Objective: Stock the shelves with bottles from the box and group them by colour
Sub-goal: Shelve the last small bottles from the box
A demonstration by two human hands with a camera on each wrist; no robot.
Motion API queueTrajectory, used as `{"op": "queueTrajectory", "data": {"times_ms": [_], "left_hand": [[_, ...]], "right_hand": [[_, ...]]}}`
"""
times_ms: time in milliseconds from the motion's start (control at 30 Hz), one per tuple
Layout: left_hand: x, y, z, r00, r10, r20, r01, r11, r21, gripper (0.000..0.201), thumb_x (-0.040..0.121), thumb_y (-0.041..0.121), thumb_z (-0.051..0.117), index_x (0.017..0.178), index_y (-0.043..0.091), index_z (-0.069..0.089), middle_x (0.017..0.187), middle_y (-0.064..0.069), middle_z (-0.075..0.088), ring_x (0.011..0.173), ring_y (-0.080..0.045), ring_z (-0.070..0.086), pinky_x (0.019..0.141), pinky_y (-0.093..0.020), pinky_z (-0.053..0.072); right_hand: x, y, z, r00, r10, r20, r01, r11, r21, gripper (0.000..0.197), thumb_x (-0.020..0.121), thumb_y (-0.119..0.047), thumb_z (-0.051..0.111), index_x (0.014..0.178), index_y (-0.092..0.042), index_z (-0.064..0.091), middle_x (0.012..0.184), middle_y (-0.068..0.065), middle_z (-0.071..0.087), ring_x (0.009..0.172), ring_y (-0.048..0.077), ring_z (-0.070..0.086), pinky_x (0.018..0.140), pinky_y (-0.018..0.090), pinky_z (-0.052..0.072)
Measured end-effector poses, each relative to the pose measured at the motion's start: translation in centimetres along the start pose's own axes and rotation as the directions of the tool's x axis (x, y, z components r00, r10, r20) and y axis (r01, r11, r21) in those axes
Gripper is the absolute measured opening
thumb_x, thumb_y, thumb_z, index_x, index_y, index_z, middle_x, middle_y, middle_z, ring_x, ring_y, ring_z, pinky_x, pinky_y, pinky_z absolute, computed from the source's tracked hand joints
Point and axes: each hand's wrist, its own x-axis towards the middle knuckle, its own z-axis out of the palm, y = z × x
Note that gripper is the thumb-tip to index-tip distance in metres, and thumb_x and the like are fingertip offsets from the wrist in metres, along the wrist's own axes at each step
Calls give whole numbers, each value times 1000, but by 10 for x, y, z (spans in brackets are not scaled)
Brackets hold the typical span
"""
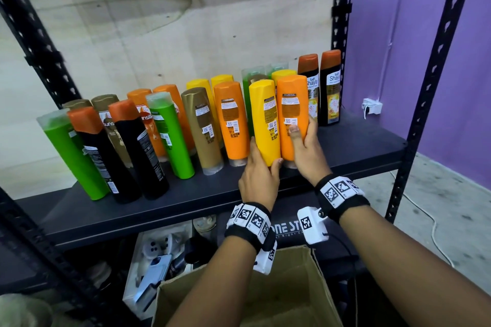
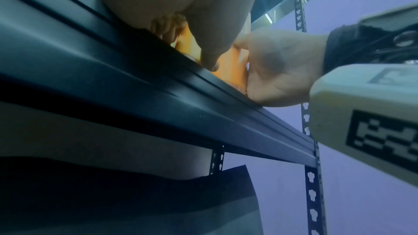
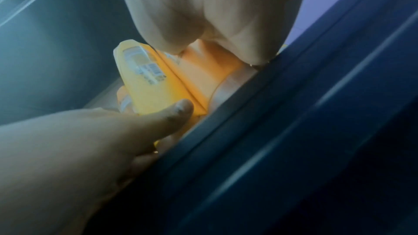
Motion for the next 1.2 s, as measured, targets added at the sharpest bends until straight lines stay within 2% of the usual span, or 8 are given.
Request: {"op": "queueTrajectory", "data": {"times_ms": [333, 600, 667, 733, 833, 933, 1067, 1200], "left_hand": [[3, 8, 2, 997, -75, 8, 74, 989, 125, 78, 99, 48, 53, 160, 23, 10, 139, -8, 59, 116, -32, 63, 85, -44, 51], [3, 10, 0, 994, -98, 44, 90, 986, 143, 77, 100, 46, 53, 160, 22, 11, 134, -10, 61, 112, -34, 64, 84, -43, 51], [3, 9, -4, 993, -90, 70, 80, 988, 130, 75, 100, 43, 54, 160, 21, 14, 134, -12, 61, 113, -34, 63, 85, -43, 51], [2, 7, -10, 992, -71, 102, 63, 995, 83, 70, 100, 39, 55, 158, 21, 20, 132, -13, 60, 113, -36, 62, 86, -45, 51], [2, 7, -21, 989, -35, 142, 33, 999, 16, 52, 99, 35, 57, 145, 21, 41, 120, -13, 64, 106, -37, 63, 81, -43, 52], [8, 7, -36, 981, -21, 191, 7, 997, 77, 33, 98, 38, 56, 121, 16, 56, 110, -12, 65, 99, -36, 64, 77, -40, 53], [15, 2, -59, 980, 54, 194, -94, 975, 203, 30, 99, 41, 54, 105, 15, 67, 103, -8, 70, 96, -32, 66, 78, -40, 55], [17, -6, -82, 981, 95, 172, -148, 933, 327, 35, 99, 44, 51, 98, 16, 71, 98, -10, 70, 91, -35, 67, 70, -36, 52]], "right_hand": [[-5, 2, 6, 1000, 3, -24, -5, 997, -81, 56, 104, -56, 36, 151, -35, 16, 150, 8, 43, 126, 33, 54, 92, 61, 54], [-9, -1, 6, 998, 6, -57, -13, 991, -131, 57, 105, -53, 37, 153, -29, 18, 149, 9, 45, 126, 32, 53, 98, 55, 51], [-9, -1, 3, 999, 13, -45, -19, 990, -142, 58, 105, -48, 43, 154, -28, 19, 151, 8, 43, 129, 30, 50, 103, 48, 47], [-8, -1, -4, 1000, 14, -10, -16, 982, -189, 60, 103, -38, 51, 155, -27, 23, 151, 8, 42, 131, 27, 48, 100, 36, 40], [-6, -6, -18, 998, 44, 37, -30, 947, -320, 62, 98, -30, 58, 154, -26, 31, 147, 9, 40, 128, 28, 49, 95, 33, 38], [-10, -13, -32, 997, 58, 41, -32, 884, -467, 58, 95, -32, 61, 147, -19, 35, 140, 12, 39, 127, 33, 49, 106, 43, 42], [-17, -29, -40, 996, 15, 86, 42, 779, -626, 31, 95, -29, 59, 116, -14, 42, 116, 13, 52, 112, 34, 54, 94, 50, 48], [-21, -54, -35, 994, -22, 102, 92, 646, -758, 33, 97, -30, 53, 117, -4, 52, 118, 18, 55, 110, 36, 55, 90, 49, 51]]}}
